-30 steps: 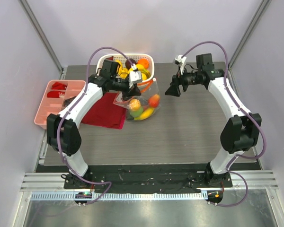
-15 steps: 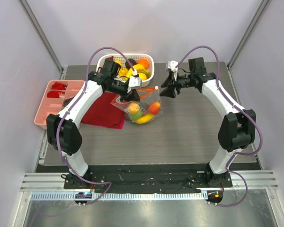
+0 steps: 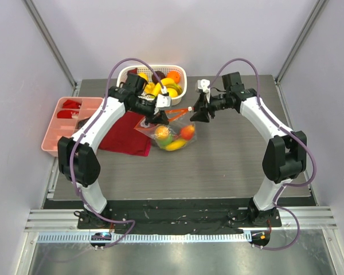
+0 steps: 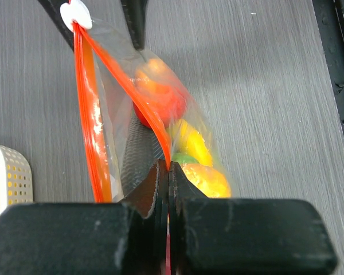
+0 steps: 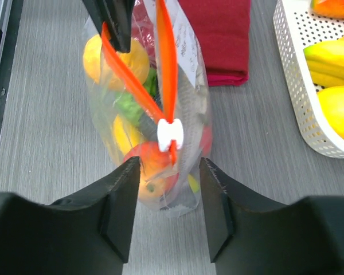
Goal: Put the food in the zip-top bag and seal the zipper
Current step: Adjust the zipper food storage bag at the center of the board.
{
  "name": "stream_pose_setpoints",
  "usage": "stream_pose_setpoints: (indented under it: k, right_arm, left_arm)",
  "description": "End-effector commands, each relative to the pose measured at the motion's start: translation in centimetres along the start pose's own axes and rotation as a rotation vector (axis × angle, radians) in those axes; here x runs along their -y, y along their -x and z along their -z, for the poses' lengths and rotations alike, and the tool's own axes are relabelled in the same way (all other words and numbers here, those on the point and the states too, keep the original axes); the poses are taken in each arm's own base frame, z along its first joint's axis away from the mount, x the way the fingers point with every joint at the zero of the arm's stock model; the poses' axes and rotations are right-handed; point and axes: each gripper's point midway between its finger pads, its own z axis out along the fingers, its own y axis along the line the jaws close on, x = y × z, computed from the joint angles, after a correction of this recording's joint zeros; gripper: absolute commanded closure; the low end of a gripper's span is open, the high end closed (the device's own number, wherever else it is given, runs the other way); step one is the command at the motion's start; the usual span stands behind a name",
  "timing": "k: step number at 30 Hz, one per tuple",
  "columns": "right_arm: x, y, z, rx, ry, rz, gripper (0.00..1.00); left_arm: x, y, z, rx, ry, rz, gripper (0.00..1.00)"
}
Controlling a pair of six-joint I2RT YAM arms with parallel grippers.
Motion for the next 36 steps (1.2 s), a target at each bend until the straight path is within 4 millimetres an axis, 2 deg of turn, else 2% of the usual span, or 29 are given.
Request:
stream_pose_setpoints:
  k: [1, 2, 5, 9, 11, 12, 14, 15, 17, 19, 21, 22, 23, 24, 25, 26, 27, 28, 29, 30, 31, 34, 36]
  right_arm:
    - [0.6, 2.7, -0.1, 0.049, 0.008, 0.061, 0.53]
    - [0.4, 2.9, -0.1, 0.050, 0.008, 0.068, 0.53]
    - [-0.2, 2.8, -0.2, 0.047, 0.016, 0.073, 0.64]
    - [-0.7, 2.9, -0.2, 0.039, 0.011, 0.090, 0.89]
    - [-0.7, 3.1, -0.2, 0.031, 0.001, 0.097, 0.88]
    - [-0.8, 3.3, -0.1, 0.033, -0.001, 0.101, 0.83]
    - [-0.8, 3.6, 0.0, 0.035, -0.004, 0.100, 0.82]
    - [-0.8, 3.6, -0.1, 0.036, -0.003, 0.100, 0.89]
    - [-0.8, 3.6, 0.0, 0.034, -0.007, 0.099, 0.97]
    - [-0.8, 3.7, 0.1, 0.034, -0.011, 0.099, 0.99]
    - [-0.9, 3.7, 0.1, 0.032, -0.014, 0.091, 0.99]
    - [-1.0, 3.7, 0.2, 0.032, -0.015, 0.087, 0.99]
    - [-1.3, 3.7, 0.2, 0.031, -0.016, 0.089, 0.99]
    - [-1.3, 3.6, 0.3, 0.025, -0.023, 0.089, 0.99]
    - [-1.3, 3.6, 0.3, 0.022, -0.027, 0.091, 0.99]
    - [-1.5, 3.6, 0.3, 0.023, -0.029, 0.098, 0.99]
    - [-1.6, 3.7, 0.3, 0.024, -0.032, 0.104, 0.99]
    - [-1.6, 3.6, 0.3, 0.019, -0.037, 0.106, 0.99]
    - [-1.6, 3.5, 0.3, 0.018, -0.041, 0.110, 0.99]
    - [-1.7, 3.5, 0.3, 0.018, -0.044, 0.114, 0.99]
    - [-1.7, 3.5, 0.4, 0.018, -0.047, 0.115, 0.99]
    - [-1.9, 3.4, 0.5, 0.014, -0.057, 0.120, 0.99]
    - [-1.9, 3.1, 0.6, 0.003, -0.068, 0.117, 0.99]
  left_arm:
    - [-0.3, 0.9, 0.4, 0.009, 0.004, -0.024, 1.00]
    - [-0.5, 1.0, 0.5, 0.010, 0.009, -0.025, 1.00]
    - [-0.8, 0.8, 0.4, 0.009, 0.013, 0.008, 1.00]
    - [-0.8, 0.9, 0.4, 0.013, 0.015, 0.012, 1.00]
    - [-0.8, 0.7, 0.4, 0.008, 0.016, 0.013, 1.00]
    - [-0.7, 0.7, 0.4, 0.008, 0.014, 0.008, 1.00]
    - [-0.6, 0.6, 0.4, 0.006, 0.009, 0.010, 1.00]
    - [-0.7, 0.6, 0.4, 0.005, 0.010, 0.007, 1.00]
    - [-0.8, 0.8, 0.3, 0.008, 0.010, 0.005, 1.00]
    - [-0.9, 1.0, 0.5, 0.011, 0.017, 0.028, 0.94]
    - [-1.6, 2.5, 0.8, 0.048, 0.045, 0.020, 0.83]
    - [-1.5, 3.5, 1.0, 0.073, 0.055, 0.076, 0.77]
    - [-2.8, 5.3, 1.2, 0.120, 0.097, 0.032, 0.65]
    - [-2.9, 6.4, 1.5, 0.129, 0.127, 0.027, 0.61]
    - [-3.1, 7.6, 0.9, 0.135, 0.152, 0.010, 0.60]
    - [-3.0, 7.8, 0.3, 0.135, 0.171, 0.045, 0.57]
    - [-4.0, 8.9, 0.1, 0.161, 0.219, -0.002, 0.53]
    - [-4.7, 8.9, 0.0, 0.147, 0.268, -0.005, 0.51]
    - [-4.2, 8.8, -1.2, 0.148, 0.260, 0.018, 0.50]
    - [-5.0, 9.3, -1.4, 0.163, 0.287, 0.004, 0.50]
    - [-5.6, 8.8, -2.0, 0.153, 0.308, 0.033, 0.50]
    - [-6.4, 9.4, -2.7, 0.177, 0.312, 0.073, 0.48]
    - [-6.3, 10.5, -2.4, 0.205, 0.300, 0.058, 0.47]
